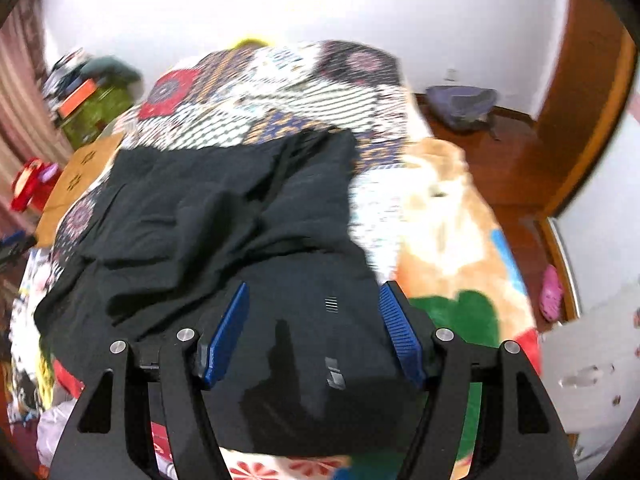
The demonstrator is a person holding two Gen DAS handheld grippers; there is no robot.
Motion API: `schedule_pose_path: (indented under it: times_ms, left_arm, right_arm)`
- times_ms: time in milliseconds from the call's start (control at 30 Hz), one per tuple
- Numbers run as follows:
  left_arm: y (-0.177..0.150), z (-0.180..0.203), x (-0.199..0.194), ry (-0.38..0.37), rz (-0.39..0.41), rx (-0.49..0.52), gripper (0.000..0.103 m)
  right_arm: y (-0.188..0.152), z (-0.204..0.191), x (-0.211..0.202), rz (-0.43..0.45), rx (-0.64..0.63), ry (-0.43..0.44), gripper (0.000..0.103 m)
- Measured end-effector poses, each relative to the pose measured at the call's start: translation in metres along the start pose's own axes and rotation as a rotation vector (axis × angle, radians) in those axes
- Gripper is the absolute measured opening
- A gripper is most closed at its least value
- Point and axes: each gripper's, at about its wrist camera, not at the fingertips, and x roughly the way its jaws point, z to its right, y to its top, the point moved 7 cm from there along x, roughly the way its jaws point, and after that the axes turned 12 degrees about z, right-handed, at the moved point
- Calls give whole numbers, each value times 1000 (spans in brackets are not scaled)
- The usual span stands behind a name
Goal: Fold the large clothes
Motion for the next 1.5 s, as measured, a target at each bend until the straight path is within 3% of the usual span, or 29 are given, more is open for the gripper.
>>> schedule_pose_path:
  times_ms: [233,567,667,767,967,1067,1233,1333,1467,1500]
  left_arm:
    - [-55,-39,4,-82,-123,-216,85]
    - [-116,-9,19,-237,-287,-287,85]
    - [-114,-2,22,-213,-285,-265,84]
    - [-107,3,17,-225,-277,-267,75]
    - [-81,19,-7,-319,-192,-243,65]
    - [-84,21,-3,-311,-193,-228,65]
    - [-119,6,23,-211,-267,-240,65]
    - [-122,1,20,-220,-247,-283,65]
    - [-121,3,17,-210,-254,-261,65]
    - [-120,4,17,-212,-255,-256,60]
  right_arm:
    - [-10,31,-15,0,106,-42,64]
    - [-38,25,3,-43,120,22,64]
    - [-44,24,15,-60,123,28,64]
    - [-51,28,23,-68,126,17,64]
    - [-61,35,20,-64,274,87,64]
    - [-65,33,16,-71,296,121,64]
    - [-72,35,22,-82,280,145,64]
    - [-80,41,25,-87,372,186,65]
    - [-77,35,19,-76,348,152,64]
    - [-75,32,17,-69,331,144,60]
